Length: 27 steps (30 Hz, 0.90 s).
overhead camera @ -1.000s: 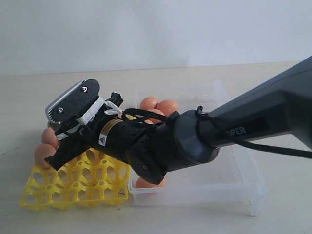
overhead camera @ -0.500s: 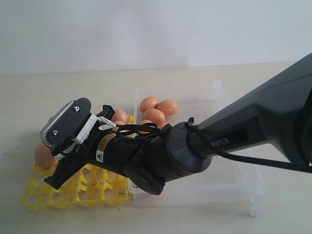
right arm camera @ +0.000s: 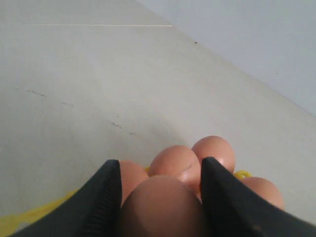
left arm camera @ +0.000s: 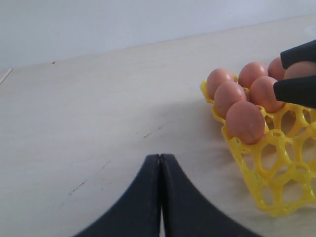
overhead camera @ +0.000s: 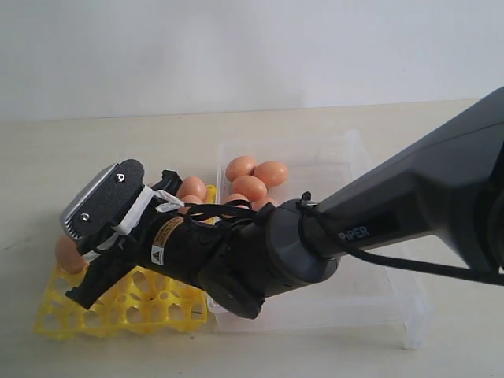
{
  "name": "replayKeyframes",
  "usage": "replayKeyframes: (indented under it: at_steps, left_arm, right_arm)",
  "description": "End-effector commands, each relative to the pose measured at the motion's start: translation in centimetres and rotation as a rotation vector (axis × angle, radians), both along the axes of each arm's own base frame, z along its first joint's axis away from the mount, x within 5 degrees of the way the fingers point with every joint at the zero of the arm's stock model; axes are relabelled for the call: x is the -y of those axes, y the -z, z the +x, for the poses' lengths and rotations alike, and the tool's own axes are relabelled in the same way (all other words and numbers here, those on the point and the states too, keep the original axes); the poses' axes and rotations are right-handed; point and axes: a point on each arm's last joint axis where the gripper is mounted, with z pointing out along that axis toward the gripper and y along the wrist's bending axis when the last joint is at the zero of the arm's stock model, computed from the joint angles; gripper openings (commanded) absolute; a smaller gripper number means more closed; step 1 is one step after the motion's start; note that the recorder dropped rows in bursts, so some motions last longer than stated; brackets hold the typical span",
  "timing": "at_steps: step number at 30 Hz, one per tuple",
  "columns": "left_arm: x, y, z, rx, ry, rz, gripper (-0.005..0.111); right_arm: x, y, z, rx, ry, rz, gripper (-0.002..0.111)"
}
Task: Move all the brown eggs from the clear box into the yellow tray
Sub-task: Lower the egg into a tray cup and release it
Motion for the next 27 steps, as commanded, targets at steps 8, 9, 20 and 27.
replayKeyframes:
  at_steps: [8,9,20,27]
  left_arm:
    - [0.0,-0.2,0.0,0.016,0.004,-0.009,0.0]
    - [0.0,-0.2,0.0,0.016,0.004,-0.009,0.0]
    - [0.0,-0.2,0.0,0.016,0.004,-0.009,0.0]
    - [0.0,-0.2,0.0,0.016,0.004,-0.009,0.0]
  right_arm:
    - [-0.6,-1.0,-0.5,0.037,0.001,0.093,0.0]
    - [-0.6,-0.9,-0.5,0.036,0.001,0.091,0.0]
    - [-0.5,1.9,-0.5,-0.006,0.001,0.026,0.0]
    - [-0.5,1.9,-0.5,-0.005,-0.001,0.025,0.001]
